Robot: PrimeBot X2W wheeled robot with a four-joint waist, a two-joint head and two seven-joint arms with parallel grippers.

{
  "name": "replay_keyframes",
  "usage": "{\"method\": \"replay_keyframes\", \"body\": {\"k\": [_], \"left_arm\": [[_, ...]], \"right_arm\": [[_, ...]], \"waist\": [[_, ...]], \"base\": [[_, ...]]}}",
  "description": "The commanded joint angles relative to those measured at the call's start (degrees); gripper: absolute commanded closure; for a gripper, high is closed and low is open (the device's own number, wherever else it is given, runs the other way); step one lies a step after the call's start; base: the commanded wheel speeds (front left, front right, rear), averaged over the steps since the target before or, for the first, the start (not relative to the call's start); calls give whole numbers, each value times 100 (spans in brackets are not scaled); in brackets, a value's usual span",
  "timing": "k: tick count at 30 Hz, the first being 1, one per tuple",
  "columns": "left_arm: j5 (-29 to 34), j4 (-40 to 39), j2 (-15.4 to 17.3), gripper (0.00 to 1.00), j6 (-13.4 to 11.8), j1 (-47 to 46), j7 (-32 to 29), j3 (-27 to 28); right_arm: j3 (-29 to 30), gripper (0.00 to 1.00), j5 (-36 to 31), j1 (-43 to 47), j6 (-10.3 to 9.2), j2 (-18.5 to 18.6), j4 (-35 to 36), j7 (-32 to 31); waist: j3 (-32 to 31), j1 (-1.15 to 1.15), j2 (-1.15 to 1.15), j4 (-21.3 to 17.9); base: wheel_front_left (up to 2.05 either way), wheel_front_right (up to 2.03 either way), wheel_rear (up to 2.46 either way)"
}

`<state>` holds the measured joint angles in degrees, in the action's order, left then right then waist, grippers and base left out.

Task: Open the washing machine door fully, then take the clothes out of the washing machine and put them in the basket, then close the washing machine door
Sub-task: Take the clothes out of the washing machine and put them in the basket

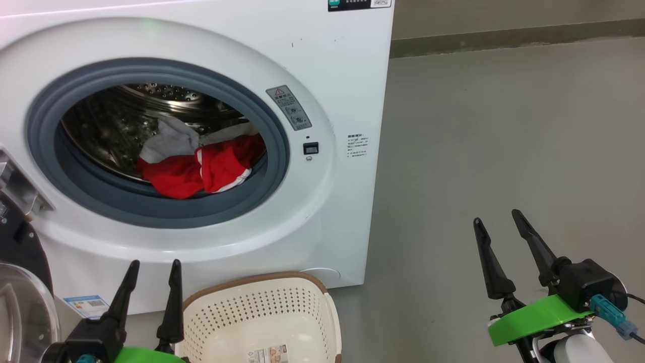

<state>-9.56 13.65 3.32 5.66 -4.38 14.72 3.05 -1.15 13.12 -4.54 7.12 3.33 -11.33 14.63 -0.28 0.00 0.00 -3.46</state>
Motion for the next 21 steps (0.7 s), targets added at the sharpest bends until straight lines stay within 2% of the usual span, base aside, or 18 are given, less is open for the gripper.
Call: {"method": "replay_keyframes", "body": {"k": [1,21], "left_arm": [[29,-164,67,0,31,-107,28,183],[22,-183,11,0,13,-121,28,281]], "right_arm": [[-152,0,31,-89,36,63,133,37],[-121,0,23,-75,36,74,154,37]], "waist": [[-1,0,0,-3],[-12,0,0,-9]], "base": [[12,-12,0],[0,0,0]]}}
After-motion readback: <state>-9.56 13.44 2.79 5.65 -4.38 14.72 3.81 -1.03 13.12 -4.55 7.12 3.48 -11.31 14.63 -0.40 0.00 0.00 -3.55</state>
